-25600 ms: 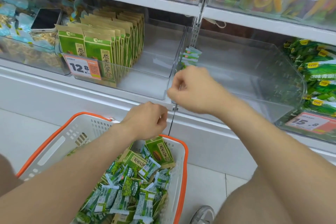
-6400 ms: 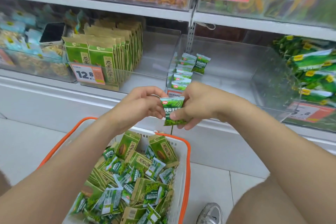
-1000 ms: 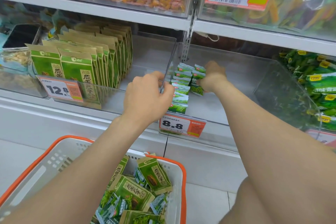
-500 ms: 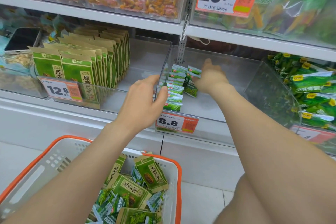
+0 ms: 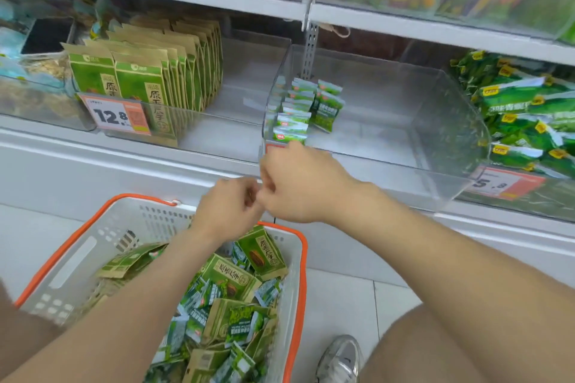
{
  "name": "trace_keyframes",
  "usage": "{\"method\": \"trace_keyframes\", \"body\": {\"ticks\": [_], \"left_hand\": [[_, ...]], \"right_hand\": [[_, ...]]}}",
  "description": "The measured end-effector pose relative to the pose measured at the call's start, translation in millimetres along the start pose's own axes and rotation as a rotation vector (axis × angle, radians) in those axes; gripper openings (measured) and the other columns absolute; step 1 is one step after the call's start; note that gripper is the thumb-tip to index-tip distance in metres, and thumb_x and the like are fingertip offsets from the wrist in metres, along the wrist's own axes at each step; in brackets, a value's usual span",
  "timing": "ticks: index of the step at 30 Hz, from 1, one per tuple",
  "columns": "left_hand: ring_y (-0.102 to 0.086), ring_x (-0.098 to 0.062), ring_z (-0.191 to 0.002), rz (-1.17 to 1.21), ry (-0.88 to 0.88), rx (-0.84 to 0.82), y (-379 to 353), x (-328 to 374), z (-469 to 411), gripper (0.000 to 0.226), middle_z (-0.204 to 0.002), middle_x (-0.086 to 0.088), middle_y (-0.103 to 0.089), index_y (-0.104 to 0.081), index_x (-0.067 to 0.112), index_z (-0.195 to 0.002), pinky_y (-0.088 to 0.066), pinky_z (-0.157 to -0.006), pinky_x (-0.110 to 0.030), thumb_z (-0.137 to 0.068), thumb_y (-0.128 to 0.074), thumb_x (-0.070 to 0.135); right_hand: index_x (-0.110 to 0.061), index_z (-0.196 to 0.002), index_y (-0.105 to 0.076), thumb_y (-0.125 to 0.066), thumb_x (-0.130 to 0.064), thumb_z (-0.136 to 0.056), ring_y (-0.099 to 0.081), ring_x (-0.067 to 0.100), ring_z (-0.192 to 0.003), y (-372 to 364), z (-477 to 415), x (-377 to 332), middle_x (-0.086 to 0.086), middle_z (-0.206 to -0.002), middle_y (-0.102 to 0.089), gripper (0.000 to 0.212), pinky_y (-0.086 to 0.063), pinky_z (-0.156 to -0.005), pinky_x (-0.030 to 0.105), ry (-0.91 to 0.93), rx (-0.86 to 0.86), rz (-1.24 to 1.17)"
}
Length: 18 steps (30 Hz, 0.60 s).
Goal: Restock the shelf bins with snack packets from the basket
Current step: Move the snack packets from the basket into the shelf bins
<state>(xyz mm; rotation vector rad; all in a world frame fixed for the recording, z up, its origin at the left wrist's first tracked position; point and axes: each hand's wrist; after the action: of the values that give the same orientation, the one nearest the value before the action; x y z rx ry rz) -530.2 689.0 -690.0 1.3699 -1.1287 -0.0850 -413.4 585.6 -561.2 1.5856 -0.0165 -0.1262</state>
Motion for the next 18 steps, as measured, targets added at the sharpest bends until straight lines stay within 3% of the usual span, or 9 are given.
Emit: {"method": "trace_keyframes", "body": {"ticks": [2,5,8,11,12,14,16,18], "left_hand": [[-0.059,-0.031,-0.071,-0.156,-0.009,-0.261,-20,-15,8,0.034,-0.064,0.004,-0.058,-0.043,0.028,-0.061,-0.035,-0.057,-0.033,-0.081,-0.049,0.055],[-0.058,-0.023,-0.069,-0.318,0.003,-0.493,-50,-38,24,0.032,-0.064,0.010,-0.053,-0.045,0.028,-0.063,-0.040,-0.058,-0.031,-0.091,-0.059,0.035],[-0.056,-0.015,-0.072,-0.395,0.024,-0.709,-73,-53,38,0.024,-0.080,0.007,-0.059,-0.046,0.031,-0.074,-0.050,-0.065,-0.033,-0.096,-0.054,0.028],[-0.056,-0.021,-0.087,-0.358,0.043,-0.848,-101,-62,49,0.016,-0.100,0.000,-0.061,-0.056,0.032,-0.091,-0.050,-0.074,-0.036,-0.103,-0.049,0.023],[-0.058,-0.023,-0.096,-0.328,0.053,-0.890,-113,-67,51,0.017,-0.115,-0.003,-0.063,-0.061,0.027,-0.111,-0.052,-0.082,-0.038,-0.104,-0.048,0.020],[-0.058,-0.026,-0.108,-0.307,0.078,-0.991,-132,-73,52,0.042,-0.137,-0.006,-0.056,-0.051,0.025,-0.144,-0.053,-0.091,-0.042,-0.104,-0.047,0.013],[-0.058,-0.029,-0.114,-0.324,0.108,-1.055,-146,-75,53,0.050,-0.144,-0.009,-0.048,-0.044,0.027,-0.151,-0.055,-0.094,-0.044,-0.104,-0.049,0.011],[-0.058,-0.030,-0.121,-0.328,0.114,-1.079,-156,-74,53,0.045,-0.146,-0.010,-0.050,-0.048,0.024,-0.148,-0.054,-0.099,-0.045,-0.104,-0.054,0.014]], "right_hand": [[-0.016,-0.099,-0.065,-0.059,-0.031,-0.089,-0.050,0.030,-0.075,-23,6,-4,0.004,-0.084,-0.049,0.019,-0.042,-0.060,0.033,0.040,-0.178,0.082],[-0.017,-0.084,-0.053,-0.056,-0.024,-0.095,-0.050,0.020,-0.064,-51,9,-7,0.000,-0.080,-0.046,0.013,-0.037,-0.051,0.028,0.081,-0.422,0.168],[-0.016,-0.073,-0.044,-0.052,-0.016,-0.097,-0.051,0.017,-0.063,-68,10,-9,0.002,-0.079,-0.047,0.025,-0.052,-0.059,0.034,0.088,-0.605,0.211],[-0.015,-0.073,-0.048,-0.050,-0.016,-0.098,-0.052,0.018,-0.064,-76,7,-8,0.004,-0.078,-0.049,0.026,-0.053,-0.065,0.035,0.120,-0.651,0.231],[-0.015,-0.072,-0.047,-0.050,-0.017,-0.099,-0.051,0.018,-0.063,-76,5,-7,0.003,-0.077,-0.049,0.027,-0.050,-0.062,0.034,0.132,-0.646,0.223],[-0.015,-0.071,-0.047,-0.049,-0.017,-0.099,-0.047,0.017,-0.060,-75,0,-4,0.003,-0.076,-0.049,0.028,-0.042,-0.054,0.031,0.154,-0.636,0.206],[-0.015,-0.075,-0.049,-0.049,-0.017,-0.099,-0.048,0.016,-0.060,-75,-4,-1,0.003,-0.079,-0.052,0.024,-0.038,-0.049,0.030,0.162,-0.618,0.211],[-0.017,-0.079,-0.048,-0.049,-0.017,-0.099,-0.051,0.017,-0.063,-76,-6,3,0.004,-0.084,-0.053,0.020,-0.039,-0.050,0.030,0.158,-0.614,0.209]]}}
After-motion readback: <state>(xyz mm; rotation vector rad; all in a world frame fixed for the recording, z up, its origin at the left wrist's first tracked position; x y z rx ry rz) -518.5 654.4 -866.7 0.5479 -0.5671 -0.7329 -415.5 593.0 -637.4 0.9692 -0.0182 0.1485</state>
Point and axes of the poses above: each hand's wrist, its own z-axis away from the middle knuckle, its own y-axis out of the back of the hand, x = y × z
